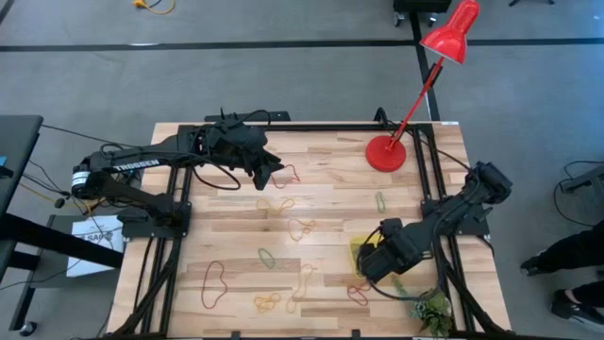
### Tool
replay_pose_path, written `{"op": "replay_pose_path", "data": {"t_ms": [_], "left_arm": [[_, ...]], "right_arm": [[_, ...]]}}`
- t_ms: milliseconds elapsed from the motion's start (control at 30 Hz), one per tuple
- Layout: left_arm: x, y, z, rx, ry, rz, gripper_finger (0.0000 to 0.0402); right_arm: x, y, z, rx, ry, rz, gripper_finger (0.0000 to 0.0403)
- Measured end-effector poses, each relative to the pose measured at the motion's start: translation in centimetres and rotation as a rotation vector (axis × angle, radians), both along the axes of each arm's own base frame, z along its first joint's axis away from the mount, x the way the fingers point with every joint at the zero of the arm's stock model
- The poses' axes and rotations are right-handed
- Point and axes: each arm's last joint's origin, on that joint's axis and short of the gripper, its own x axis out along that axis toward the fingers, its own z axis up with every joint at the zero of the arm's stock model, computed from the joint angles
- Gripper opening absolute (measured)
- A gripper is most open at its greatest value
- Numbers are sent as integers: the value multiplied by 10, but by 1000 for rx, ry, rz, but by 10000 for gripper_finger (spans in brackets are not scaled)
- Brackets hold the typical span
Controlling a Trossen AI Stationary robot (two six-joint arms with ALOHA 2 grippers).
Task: Pick and place items into bin
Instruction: Put the red rubber band into the yellow bin
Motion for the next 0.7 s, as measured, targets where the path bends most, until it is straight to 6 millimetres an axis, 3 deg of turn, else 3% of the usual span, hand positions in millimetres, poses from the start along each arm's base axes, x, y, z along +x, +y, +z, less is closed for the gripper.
{"op": "replay_pose_path", "data": {"t_ms": [433,700], "left_arm": [[0,0,0,1,2,4,110],[0,0,0,1,2,6,110]], "right_arm": [[9,-27,-68,70,-103,-28,0],[7,-38,-80,67,-77,-31,0]]}}
